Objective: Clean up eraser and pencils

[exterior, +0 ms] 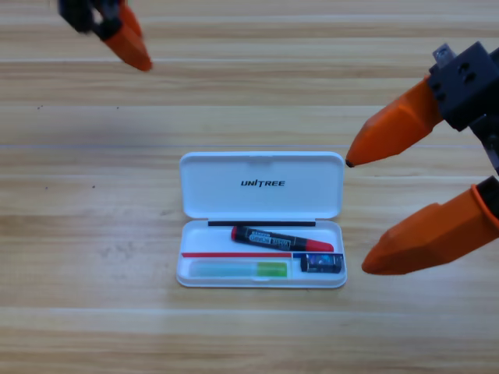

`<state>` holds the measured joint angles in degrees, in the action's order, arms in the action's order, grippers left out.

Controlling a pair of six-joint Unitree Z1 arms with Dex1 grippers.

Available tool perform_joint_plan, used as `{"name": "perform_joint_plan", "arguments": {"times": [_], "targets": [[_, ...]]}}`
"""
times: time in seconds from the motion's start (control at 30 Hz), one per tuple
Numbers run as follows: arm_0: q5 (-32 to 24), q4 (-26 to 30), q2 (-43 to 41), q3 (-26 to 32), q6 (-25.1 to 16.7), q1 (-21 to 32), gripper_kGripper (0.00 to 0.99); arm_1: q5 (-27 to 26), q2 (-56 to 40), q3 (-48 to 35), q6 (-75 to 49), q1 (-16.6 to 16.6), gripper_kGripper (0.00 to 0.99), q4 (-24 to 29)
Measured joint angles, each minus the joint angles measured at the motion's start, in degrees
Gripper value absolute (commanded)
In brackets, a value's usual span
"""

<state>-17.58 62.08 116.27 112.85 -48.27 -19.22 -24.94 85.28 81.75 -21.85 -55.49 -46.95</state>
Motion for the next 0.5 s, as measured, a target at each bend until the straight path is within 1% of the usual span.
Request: {"name": "perform_joint_plan", "arguments": {"times": [0.07,0.2,0.37,0.43,0.5], "targets": [[-1.34,0.00,2.63,1.29,0.00,-0.02,0.000,0.00,-0.16,0.00,0.00,0.00,0.945,0.00],[-4.95,0.00,7.46,3.87,-0.75,-0.01,0.000,0.00,-1.42,-0.01,0.00,0.00,0.945,0.00],[-8.56,0.33,11.22,4.13,-2.00,0.14,0.000,-0.10,-1.89,-0.68,0.00,0.00,0.945,0.36],[-11.20,2.69,12.94,5.56,-3.07,0.33,0.000,-0.23,-1.89,-1.05,0.00,0.00,0.945,0.54],[-15.17,6.88,15.70,9.27,-4.24,0.69,0.000,-0.60,-1.89,-1.21,0.00,0.00,0.945,0.70]]}}
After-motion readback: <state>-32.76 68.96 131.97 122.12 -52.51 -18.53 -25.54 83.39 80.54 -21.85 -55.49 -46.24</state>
